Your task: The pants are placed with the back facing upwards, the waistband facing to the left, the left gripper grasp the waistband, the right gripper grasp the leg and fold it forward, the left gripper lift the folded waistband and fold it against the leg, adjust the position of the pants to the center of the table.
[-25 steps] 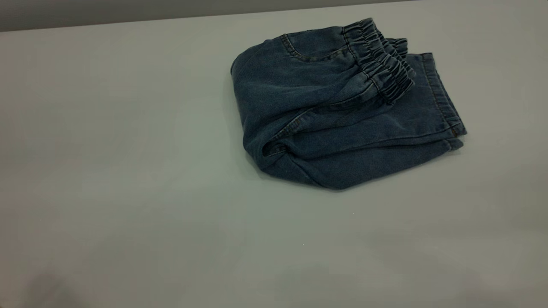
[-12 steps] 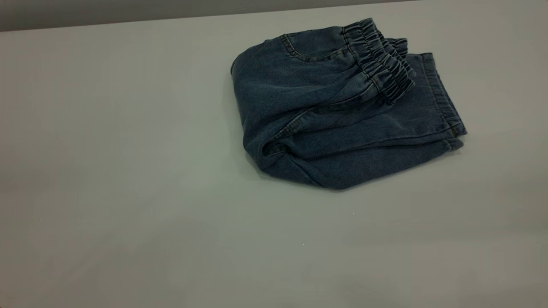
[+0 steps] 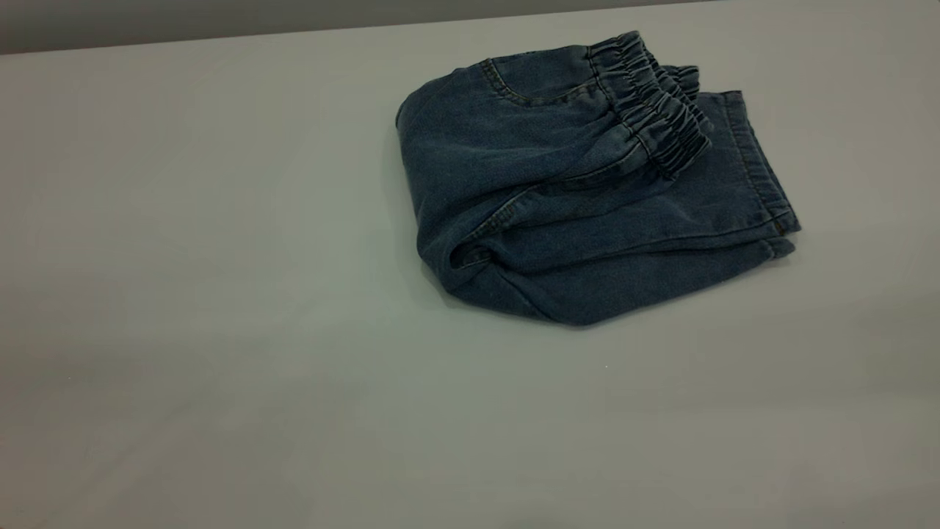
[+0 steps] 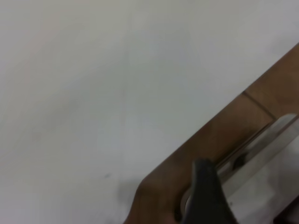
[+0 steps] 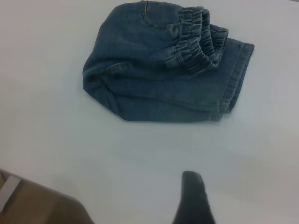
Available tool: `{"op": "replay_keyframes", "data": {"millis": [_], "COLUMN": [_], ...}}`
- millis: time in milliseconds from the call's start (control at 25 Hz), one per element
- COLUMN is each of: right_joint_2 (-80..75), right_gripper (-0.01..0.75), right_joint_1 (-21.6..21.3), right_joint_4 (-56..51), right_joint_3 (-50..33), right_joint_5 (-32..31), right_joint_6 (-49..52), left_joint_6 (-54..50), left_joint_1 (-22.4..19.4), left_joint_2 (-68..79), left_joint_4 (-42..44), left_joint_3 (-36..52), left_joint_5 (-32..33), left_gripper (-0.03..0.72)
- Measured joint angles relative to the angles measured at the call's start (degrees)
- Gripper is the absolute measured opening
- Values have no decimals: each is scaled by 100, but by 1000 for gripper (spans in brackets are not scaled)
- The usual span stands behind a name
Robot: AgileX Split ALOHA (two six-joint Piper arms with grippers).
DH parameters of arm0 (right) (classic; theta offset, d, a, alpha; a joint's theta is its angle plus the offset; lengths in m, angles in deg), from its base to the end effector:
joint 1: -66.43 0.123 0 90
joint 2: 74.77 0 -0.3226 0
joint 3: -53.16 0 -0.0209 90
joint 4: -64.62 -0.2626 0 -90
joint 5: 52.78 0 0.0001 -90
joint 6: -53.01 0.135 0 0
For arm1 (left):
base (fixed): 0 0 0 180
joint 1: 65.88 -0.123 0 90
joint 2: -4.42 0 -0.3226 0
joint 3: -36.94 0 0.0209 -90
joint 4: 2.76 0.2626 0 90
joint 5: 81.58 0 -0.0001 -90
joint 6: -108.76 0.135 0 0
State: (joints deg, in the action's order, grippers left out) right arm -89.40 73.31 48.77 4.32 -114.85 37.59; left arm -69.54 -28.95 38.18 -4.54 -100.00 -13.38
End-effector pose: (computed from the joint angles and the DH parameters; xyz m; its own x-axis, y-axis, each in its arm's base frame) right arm 0.0172 0.0349 0.2660 -0.5159 -0.1957 -0.8340 -0.3875 0.9216 0.0234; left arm 0.0456 -0.0392 0.2719 -0.6437 0.5065 -0.5738 0.6256 0.7800 -0.0132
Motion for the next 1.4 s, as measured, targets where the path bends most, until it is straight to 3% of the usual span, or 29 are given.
{"op": "replay_keyframes", "data": {"millis": [400,1200,1400], "right_joint_2": [0,0,0], "right_gripper": [431,431,431], "right_joint_1": [0,0,0], "right_joint_4": [-41,-72,-72], "right_joint_3": [0,0,0], "right_joint_5": [-11,-11,-11], "right_joint_6": [-5,-9,-6], "left_joint_6": [289,279,279], "left_joint_1": [0,-7,-417], "left_joint_2": [-490,-770,-765], "left_joint_4": [-263,-272,-283], "left_joint_3": [604,604,604], "left_joint_5": [-637,-618,-618], "left_gripper": [414,414,414]}}
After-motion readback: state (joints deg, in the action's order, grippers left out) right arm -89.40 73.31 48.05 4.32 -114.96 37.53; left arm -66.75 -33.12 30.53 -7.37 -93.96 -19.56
